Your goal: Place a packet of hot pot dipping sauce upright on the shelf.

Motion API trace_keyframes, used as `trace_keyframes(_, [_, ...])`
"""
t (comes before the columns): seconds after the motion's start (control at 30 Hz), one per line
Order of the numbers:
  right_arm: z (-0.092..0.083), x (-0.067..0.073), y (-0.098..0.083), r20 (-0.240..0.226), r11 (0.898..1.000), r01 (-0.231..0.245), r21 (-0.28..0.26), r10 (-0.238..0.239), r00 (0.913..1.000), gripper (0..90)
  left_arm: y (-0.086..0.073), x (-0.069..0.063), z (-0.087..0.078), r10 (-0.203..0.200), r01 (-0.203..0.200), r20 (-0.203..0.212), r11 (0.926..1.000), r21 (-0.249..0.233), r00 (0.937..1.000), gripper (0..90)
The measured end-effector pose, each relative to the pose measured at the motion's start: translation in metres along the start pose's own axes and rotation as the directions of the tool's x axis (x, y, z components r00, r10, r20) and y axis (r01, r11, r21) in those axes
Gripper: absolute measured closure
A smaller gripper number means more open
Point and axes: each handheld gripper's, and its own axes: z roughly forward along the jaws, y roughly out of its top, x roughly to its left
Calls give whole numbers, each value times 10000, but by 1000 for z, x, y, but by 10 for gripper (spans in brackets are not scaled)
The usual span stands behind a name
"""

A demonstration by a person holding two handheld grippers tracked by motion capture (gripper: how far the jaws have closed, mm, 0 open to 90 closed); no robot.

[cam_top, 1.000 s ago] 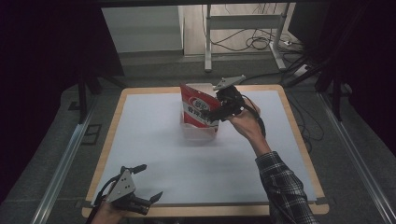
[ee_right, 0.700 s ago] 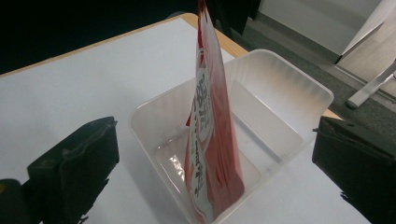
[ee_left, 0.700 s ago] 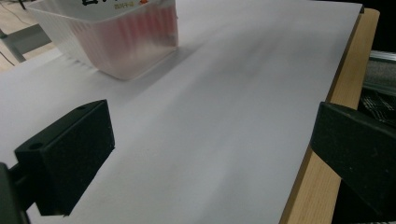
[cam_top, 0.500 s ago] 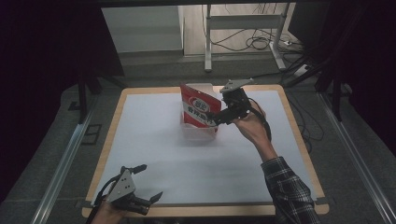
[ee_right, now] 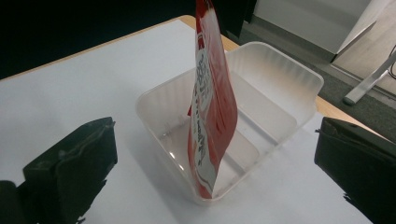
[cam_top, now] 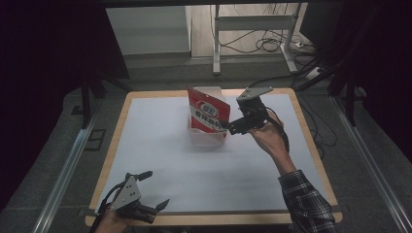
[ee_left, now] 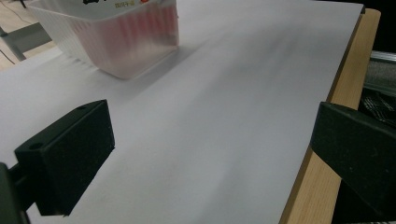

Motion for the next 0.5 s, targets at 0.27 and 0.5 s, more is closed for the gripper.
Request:
trace_keyframes(0.27, [-8, 1, -7, 112, 9990, -249, -378, 253, 9996, 0, 0, 0, 0, -24, 24, -27, 10000, -7, 10000, 0])
trace_keyframes(0.5, [-12, 6, -13, 147, 9986, -225, -470, 232, 9996, 0, 0, 0, 0, -13, 13, -37, 10000, 0, 10000, 0])
